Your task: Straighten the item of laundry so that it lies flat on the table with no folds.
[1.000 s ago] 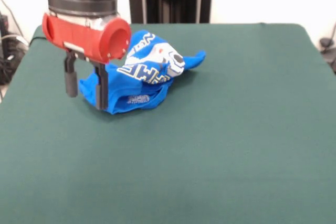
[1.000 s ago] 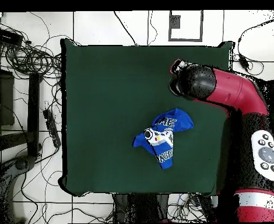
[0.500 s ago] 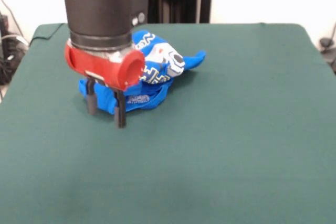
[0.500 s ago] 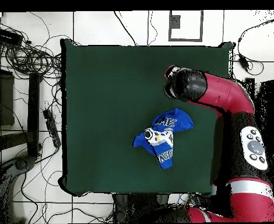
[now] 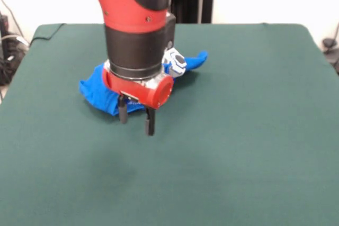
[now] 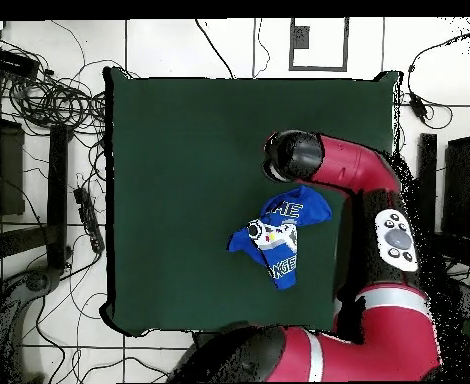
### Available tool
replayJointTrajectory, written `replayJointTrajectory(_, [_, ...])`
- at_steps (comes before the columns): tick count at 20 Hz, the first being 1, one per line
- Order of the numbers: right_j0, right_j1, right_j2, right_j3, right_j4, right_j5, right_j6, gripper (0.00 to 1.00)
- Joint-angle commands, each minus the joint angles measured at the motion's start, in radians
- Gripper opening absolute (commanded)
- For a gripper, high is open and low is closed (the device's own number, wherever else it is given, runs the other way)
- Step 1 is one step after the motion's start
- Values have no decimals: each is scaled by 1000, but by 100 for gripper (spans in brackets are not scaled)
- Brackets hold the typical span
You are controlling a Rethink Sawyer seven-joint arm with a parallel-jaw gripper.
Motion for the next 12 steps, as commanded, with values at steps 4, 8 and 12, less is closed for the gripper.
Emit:
replayJointTrajectory(4, [67,58,-66,62,-3,130,141,100])
replayJointTrajectory(8, [76,51,-90,70,1,147,140,100])
replayJointTrajectory(12, [79,62,-109,108,13,118,168,100])
